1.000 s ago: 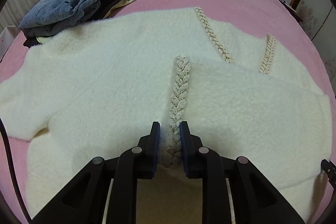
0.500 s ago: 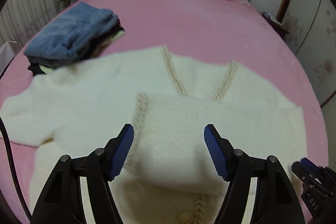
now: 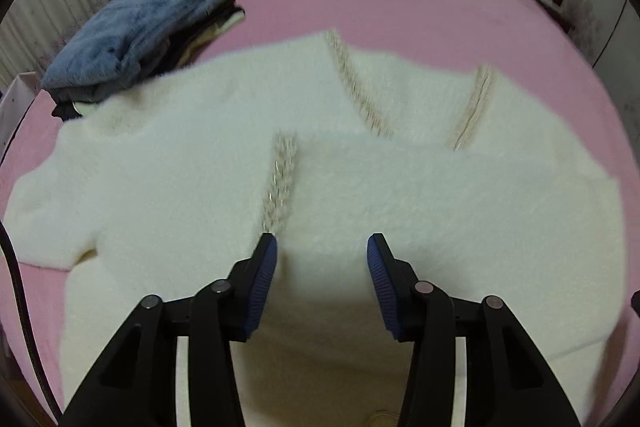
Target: Fold large clothes
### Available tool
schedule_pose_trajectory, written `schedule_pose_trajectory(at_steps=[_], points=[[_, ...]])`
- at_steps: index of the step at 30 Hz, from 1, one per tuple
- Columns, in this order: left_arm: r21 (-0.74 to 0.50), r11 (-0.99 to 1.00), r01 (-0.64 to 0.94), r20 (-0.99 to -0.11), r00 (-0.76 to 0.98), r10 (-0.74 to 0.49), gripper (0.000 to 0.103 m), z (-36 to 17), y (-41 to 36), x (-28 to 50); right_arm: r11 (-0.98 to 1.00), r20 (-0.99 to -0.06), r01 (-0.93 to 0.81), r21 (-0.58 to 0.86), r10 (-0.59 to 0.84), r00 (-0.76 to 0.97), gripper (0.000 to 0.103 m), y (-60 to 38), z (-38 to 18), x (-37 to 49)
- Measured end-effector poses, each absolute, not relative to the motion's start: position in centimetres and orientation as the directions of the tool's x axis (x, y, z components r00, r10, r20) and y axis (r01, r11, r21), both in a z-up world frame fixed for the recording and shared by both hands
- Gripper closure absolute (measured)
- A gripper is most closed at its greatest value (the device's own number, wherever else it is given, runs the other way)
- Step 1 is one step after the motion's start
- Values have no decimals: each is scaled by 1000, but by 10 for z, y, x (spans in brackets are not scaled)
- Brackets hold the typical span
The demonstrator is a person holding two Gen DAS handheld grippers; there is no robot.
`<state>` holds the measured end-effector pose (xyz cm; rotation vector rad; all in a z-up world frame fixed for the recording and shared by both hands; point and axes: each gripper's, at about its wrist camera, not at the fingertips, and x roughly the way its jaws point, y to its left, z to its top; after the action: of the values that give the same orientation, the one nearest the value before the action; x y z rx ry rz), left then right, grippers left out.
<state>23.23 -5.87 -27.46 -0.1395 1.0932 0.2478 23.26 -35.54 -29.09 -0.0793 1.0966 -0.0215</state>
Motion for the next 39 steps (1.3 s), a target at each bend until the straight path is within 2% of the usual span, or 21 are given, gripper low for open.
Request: schedule_pose_trajectory(at_steps=[2, 3, 5, 6, 9, 15, 16, 18, 22, 26, 29, 31, 33, 39], points=[[-3, 959, -285, -869, 476, 138, 40, -258, -57, 240, 1000, -880, -6, 9, 11, 475, 94, -367, -273, 239], [-1, 955, -296, -860, 487, 150, 38, -254, -55, 243, 999, -877, 2, 41, 35, 480, 86, -369, -269, 246], [-3, 953, -304, -858, 489, 153, 38, -256, -48, 257, 997, -872, 13, 72, 57, 487, 79, -371, -266, 267], [-3, 953, -304, -864, 481, 151, 39, -259, -46, 264, 996, -863, 12, 84, 67, 501, 79, -372, -265, 281], [0, 962, -274, -878, 460, 131, 59, -275, -47, 287, 994, -846, -14, 106, 98, 524, 79, -369, -269, 315], [41, 954, -296, -893, 418, 168, 60, -313, -57, 313, 985, -879, -106, 134, 168, 447, 86, -329, -313, 359], [49, 952, -301, -892, 416, 177, 60, -316, -57, 314, 990, -889, -97, 105, 137, 438, 88, -327, -320, 357], [60, 954, -292, -890, 417, 183, 60, -319, -58, 318, 998, -901, -66, 11, 38, 431, 103, -332, -334, 361], [80, 962, -259, -892, 412, 185, 60, -319, -60, 322, 997, -908, -50, 66, 81, 412, 103, -356, -340, 360], [29, 963, -268, -907, 399, 138, 60, -300, -57, 317, 999, -912, -50, 23, 41, 408, 103, -361, -319, 346], [21, 962, -272, -898, 417, 137, 50, -268, -62, 301, 995, -910, -46, 92, 103, 403, 103, -370, -296, 326], [22, 962, -274, -890, 432, 143, 28, -246, -66, 293, 994, -904, -53, 94, 107, 413, 103, -371, -275, 311], [19, 959, -282, -876, 458, 152, 23, -220, -70, 282, 992, -898, -60, 112, 127, 421, 103, -372, -254, 299], [-16, 965, -261, -866, 486, 117, 23, -145, -84, 244, 976, -875, -68, 206, 215, 434, 101, -373, -186, 264]])
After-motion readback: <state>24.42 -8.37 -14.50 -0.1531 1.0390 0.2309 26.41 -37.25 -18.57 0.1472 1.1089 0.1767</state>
